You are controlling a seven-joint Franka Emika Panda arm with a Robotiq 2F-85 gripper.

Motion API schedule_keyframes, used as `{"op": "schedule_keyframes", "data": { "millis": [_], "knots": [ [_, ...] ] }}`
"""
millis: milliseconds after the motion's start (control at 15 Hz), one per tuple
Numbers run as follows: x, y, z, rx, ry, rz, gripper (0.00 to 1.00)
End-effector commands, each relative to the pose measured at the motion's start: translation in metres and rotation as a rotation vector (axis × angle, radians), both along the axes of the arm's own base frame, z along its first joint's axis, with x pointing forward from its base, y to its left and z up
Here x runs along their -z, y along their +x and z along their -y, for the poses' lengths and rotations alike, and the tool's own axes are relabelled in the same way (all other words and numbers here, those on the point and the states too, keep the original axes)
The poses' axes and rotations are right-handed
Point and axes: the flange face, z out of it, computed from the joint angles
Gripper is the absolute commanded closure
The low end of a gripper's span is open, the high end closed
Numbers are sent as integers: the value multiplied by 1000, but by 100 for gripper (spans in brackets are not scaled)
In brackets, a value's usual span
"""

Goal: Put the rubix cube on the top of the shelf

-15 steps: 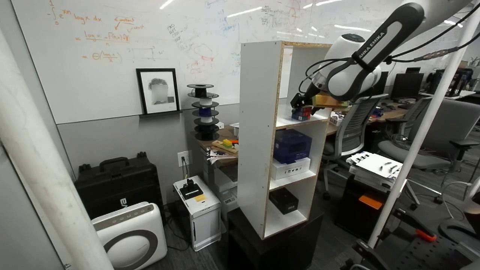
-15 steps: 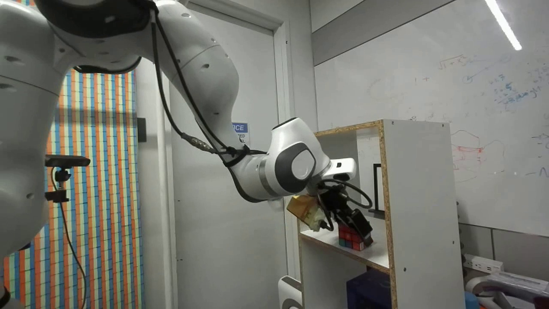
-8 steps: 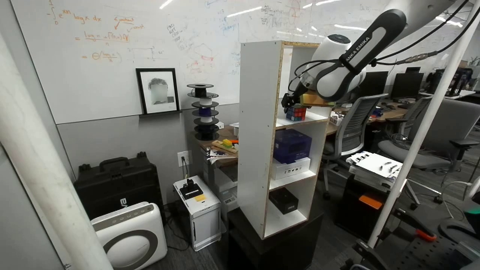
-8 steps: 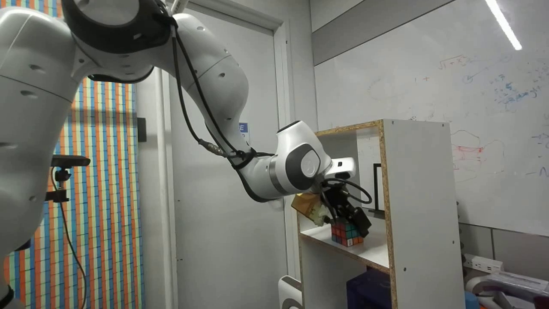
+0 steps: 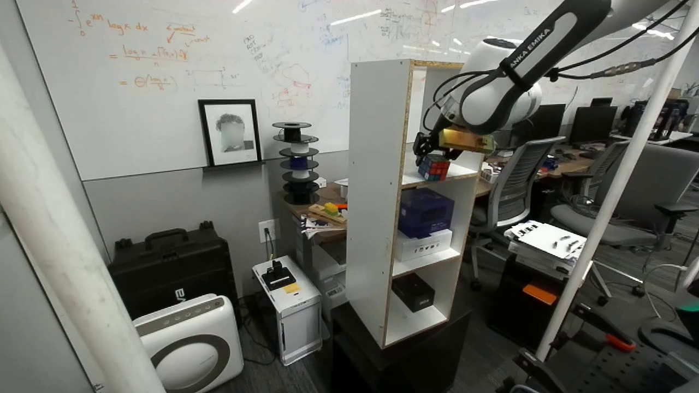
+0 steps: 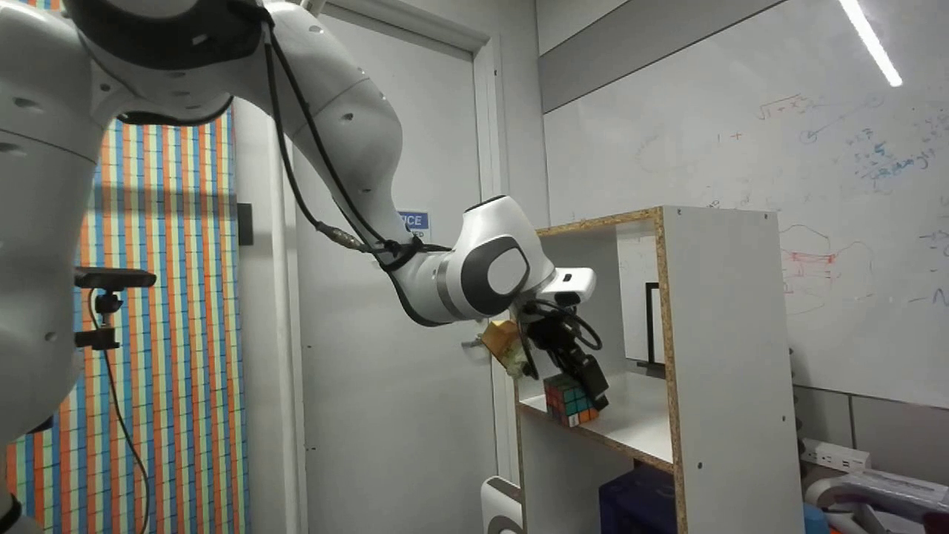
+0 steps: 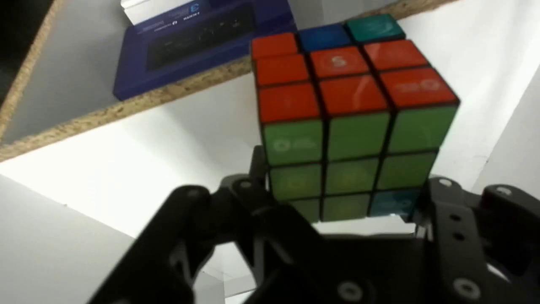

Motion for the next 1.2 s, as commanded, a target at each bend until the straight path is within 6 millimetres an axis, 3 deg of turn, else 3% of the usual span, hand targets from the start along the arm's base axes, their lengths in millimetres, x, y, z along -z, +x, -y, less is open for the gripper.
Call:
{"op": "schedule_keyframes", "data": {
  "millis": [0, 333, 667, 933, 1133],
  "knots": [
    [-44, -53, -2, 45, 45, 20, 60],
    [-97, -103, 2, 107, 145, 74, 60],
    [-157, -146, -9, 130, 160, 37, 60],
    [-229, -157, -28, 152, 184, 95, 60],
    [-280, -140, -36, 188, 205, 180, 60]
  ]
}}
